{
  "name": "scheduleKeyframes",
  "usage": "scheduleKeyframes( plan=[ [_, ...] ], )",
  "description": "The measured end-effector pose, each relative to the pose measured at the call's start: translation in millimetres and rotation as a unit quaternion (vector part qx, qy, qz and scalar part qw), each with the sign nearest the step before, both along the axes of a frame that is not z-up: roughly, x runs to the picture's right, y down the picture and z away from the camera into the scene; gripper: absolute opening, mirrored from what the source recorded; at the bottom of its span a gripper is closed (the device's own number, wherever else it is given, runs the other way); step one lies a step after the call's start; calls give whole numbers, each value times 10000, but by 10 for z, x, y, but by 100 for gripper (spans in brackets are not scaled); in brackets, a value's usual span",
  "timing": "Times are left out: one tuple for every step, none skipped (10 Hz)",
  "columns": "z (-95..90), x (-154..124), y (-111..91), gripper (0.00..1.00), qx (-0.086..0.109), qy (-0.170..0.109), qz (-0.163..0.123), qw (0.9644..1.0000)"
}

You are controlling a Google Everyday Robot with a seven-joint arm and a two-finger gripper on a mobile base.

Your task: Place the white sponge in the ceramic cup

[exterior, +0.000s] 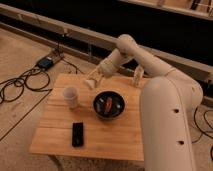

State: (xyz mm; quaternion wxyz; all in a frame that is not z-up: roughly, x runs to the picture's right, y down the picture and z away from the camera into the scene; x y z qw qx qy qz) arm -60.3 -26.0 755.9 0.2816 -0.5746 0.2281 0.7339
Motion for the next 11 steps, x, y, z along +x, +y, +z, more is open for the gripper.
scheduleKeyframes(
  plan=[
    [-39, -30, -40, 0, -72, -103, 84, 9999],
    [-62, -64, -78, 0, -109, -187, 150, 9997],
    [-78, -126, -123, 0, -142, -302, 218, 9992],
    [-83, -186, -154, 0, -157, -389, 251, 9988],
    [-86, -243, -172, 0, -170, -458, 266, 9985],
    [-89, -311, -196, 0, -179, -544, 286, 9979],
    [-92, -374, -220, 0, -177, -636, 305, 9973],
    [-96, -420, -235, 0, -175, -700, 315, 9969],
    [-103, -490, -243, 0, -179, -781, 308, 9963],
    [-114, -552, -245, 0, -187, -852, 296, 9957],
    [-125, -617, -237, 0, -202, -920, 280, 9952]
  ],
)
